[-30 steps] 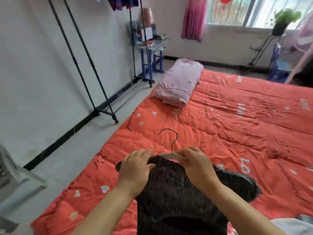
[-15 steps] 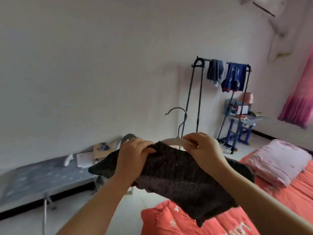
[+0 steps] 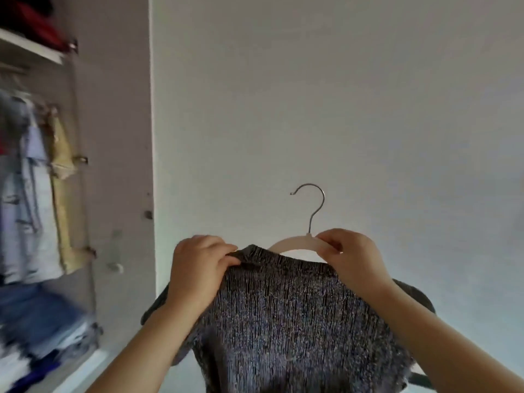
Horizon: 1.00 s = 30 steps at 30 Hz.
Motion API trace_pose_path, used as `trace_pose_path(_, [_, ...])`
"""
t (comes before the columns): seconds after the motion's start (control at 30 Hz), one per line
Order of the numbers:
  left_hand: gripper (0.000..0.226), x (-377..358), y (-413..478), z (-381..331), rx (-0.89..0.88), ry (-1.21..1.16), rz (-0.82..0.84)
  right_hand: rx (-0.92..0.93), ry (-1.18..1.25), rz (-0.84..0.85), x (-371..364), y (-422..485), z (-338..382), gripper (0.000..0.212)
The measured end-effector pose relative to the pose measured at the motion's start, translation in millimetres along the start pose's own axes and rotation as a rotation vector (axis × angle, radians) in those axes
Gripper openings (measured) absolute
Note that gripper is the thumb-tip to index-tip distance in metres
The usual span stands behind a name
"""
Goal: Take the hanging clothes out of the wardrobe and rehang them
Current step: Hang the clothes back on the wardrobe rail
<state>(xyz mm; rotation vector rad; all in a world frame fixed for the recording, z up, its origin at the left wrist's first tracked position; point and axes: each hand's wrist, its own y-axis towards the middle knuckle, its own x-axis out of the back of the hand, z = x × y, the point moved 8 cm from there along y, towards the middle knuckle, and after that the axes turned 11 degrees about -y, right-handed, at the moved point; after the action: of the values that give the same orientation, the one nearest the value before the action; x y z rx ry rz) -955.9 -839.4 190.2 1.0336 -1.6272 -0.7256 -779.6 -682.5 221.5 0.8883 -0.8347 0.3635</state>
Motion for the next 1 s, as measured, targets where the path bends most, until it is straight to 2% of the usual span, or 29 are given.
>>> trace_pose_path(0.1, [0.053,15.5,1.5,10.6,-0.021,0.157,0.01,0.121,0.119,0.042,-50.8,31.3,43.7,0.017])
trace_pose_path(0.13, [0.056,16.1,3.7,12.1,-0.03,0.183,0.013,0.167,0.145,0.059,-67.1,40.5,58.5,0.017])
trace_pose_path(0.23, [0.051,10.7,9.6,41.9,0.08,0.179,0.045,0.288,0.208,0.09,-106.5,68.5,99.1,0.015])
trace_pose_path(0.5, [0.046,50.6,11.3,146.5,0.243,0.234,-0.082,0.574,0.389,0.151,-201.0,122.0,182.7,0.015])
trace_pose_path(0.7, [0.047,102.0,12.5,231.8,0.351,0.337,-0.184,0.855,0.313,0.061,-263.6,144.6,260.5,0.045])
trace_pose_path(0.87, [0.039,149.8,26.2,309.8,0.323,0.439,-0.225,0.934,0.274,-0.036,-314.7,180.9,336.8,0.044])
trace_pose_path(1.0, [0.037,190.7,47.0,370.9,0.268,0.517,-0.28,0.979,0.259,-0.045,-350.2,218.1,399.6,0.044])
